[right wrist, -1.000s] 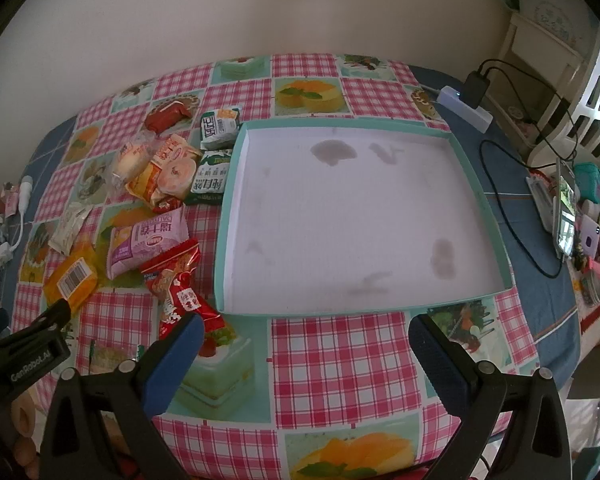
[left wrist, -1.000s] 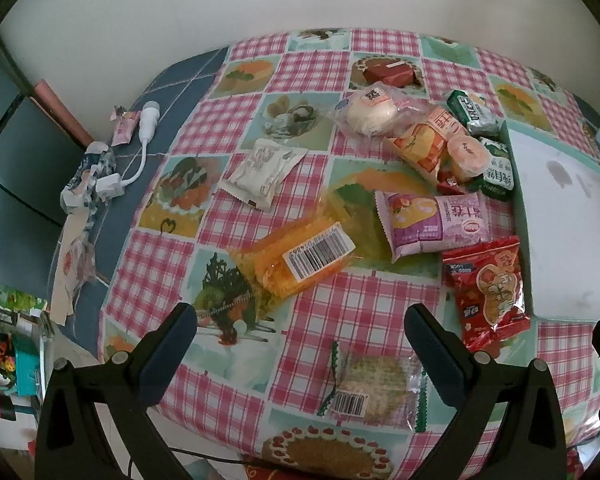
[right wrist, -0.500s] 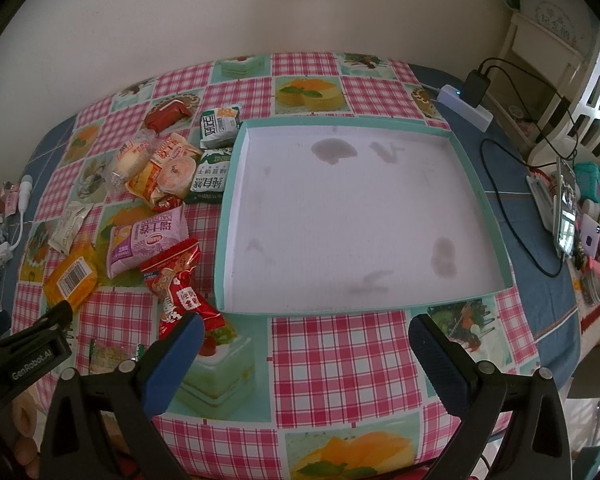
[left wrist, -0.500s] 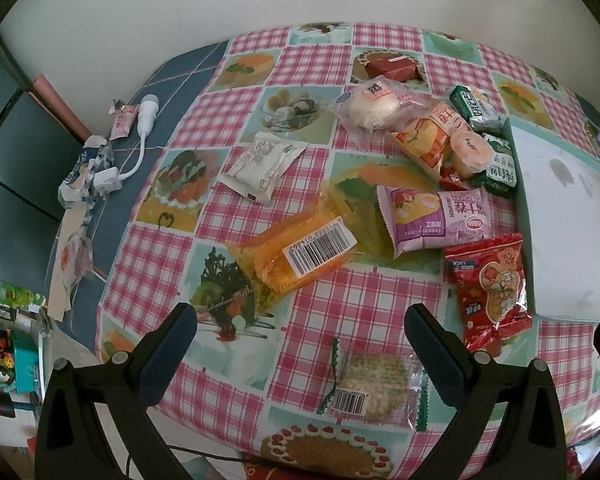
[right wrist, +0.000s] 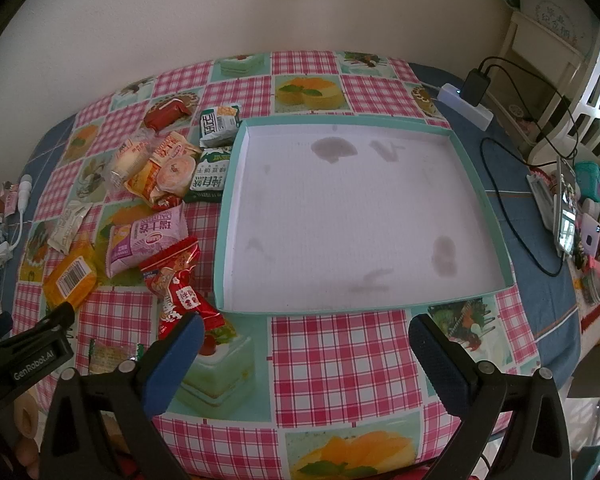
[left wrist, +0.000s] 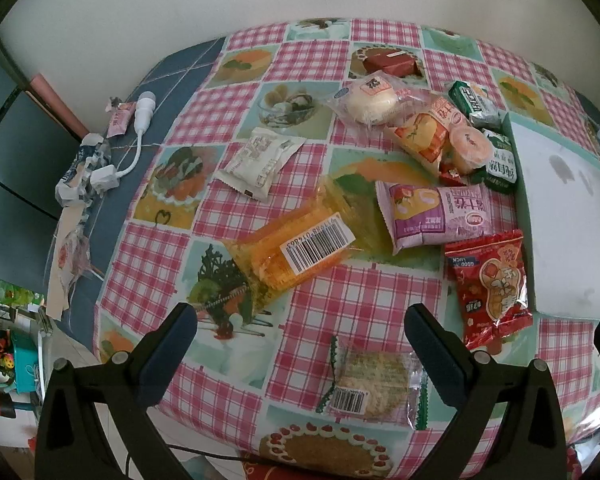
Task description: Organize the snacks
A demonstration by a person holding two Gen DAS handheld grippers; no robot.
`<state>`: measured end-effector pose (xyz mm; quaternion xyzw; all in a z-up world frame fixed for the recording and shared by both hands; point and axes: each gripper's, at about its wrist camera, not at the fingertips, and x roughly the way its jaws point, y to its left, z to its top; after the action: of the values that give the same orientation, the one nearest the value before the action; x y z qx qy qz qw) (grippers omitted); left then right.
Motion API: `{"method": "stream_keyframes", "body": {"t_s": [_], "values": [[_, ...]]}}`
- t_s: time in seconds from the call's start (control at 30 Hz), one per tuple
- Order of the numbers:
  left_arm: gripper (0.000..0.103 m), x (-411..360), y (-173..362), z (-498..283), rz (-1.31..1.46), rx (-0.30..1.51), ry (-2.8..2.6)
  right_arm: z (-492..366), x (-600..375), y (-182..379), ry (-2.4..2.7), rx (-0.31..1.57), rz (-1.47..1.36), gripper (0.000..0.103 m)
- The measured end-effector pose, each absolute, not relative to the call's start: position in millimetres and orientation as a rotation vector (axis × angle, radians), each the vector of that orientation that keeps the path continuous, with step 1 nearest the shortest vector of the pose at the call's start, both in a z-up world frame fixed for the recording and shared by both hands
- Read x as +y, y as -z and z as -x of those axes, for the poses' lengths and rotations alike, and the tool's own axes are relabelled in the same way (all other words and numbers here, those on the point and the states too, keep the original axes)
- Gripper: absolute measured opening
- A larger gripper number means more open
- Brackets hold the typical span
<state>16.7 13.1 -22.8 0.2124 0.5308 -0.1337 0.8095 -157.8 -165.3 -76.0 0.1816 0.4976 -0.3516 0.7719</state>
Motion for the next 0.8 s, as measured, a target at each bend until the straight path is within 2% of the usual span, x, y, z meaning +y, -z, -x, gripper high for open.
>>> {"method": "stream_keyframes", "body": {"t_s": [0.4, 0.8], "values": [[0.103, 9.2, 34.3, -18.6, -0.468, 1.188, 0.304, 158.2, -164.3, 81.3, 0.752, 1.084, -0.398, 0.103], [0.103, 0.6, 87.9, -24.5, -0.417, 1.499, 0.441, 137.3, -181.1, 100.4, 0.701, 1.148, -0.481, 0.103]]}}
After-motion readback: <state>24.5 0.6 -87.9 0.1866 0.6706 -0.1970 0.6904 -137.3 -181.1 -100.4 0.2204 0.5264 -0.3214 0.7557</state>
